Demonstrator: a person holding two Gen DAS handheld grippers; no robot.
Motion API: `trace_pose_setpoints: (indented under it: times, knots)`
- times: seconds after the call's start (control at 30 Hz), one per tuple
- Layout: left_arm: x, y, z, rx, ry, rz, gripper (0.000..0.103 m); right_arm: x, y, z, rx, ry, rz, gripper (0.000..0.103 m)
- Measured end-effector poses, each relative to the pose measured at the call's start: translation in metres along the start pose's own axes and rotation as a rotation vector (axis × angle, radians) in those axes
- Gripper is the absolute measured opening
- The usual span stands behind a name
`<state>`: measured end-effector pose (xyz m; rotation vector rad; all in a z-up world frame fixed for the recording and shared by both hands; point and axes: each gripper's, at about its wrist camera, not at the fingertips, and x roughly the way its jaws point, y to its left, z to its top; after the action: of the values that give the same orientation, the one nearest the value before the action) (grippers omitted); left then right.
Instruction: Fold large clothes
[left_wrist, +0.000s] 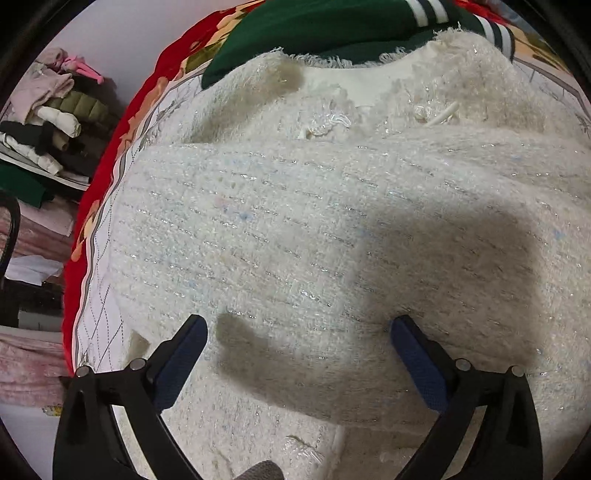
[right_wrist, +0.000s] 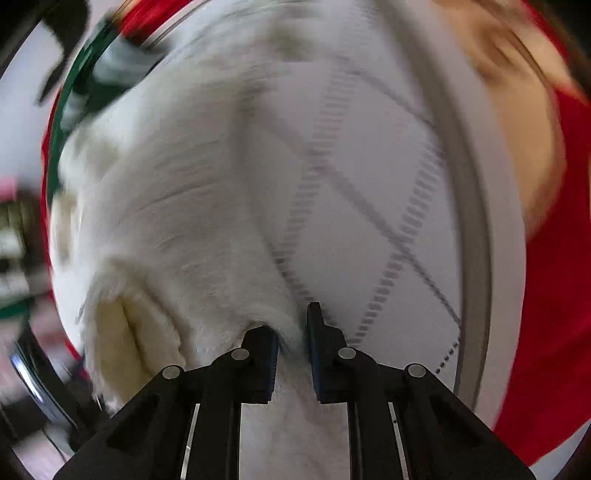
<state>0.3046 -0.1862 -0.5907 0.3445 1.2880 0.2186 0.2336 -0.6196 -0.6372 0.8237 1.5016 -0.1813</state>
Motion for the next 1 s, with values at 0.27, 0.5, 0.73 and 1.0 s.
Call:
trace_pose_setpoints:
  times: [0.27, 0.5, 0.73, 1.0]
  knots:
    - [-0.045, 0.025, -0.006, -0.120, -0.033, 0.081, 0.103, -0.022, 0.044, 0.010, -0.334, 0.037, -0.118, 0.037]
    - [-0.024, 0.037, -0.051, -0.212, 0.090, 0.123, 0.103, -0.014, 0.035, 0.047, -0.344, 0.037, -0.209, 0.035]
    - [-0.017, 0.052, -0.069, -0.259, 0.106, 0.118, 0.103, -0.081, 0.039, 0.044, -0.169, -0.010, -0.018, 0.052]
    - [-0.009, 0.053, -0.085, -0.275, 0.132, 0.125, 0.103, 0.005, 0.093, 0.023, -0.217, 0.183, 0.219, 0.027]
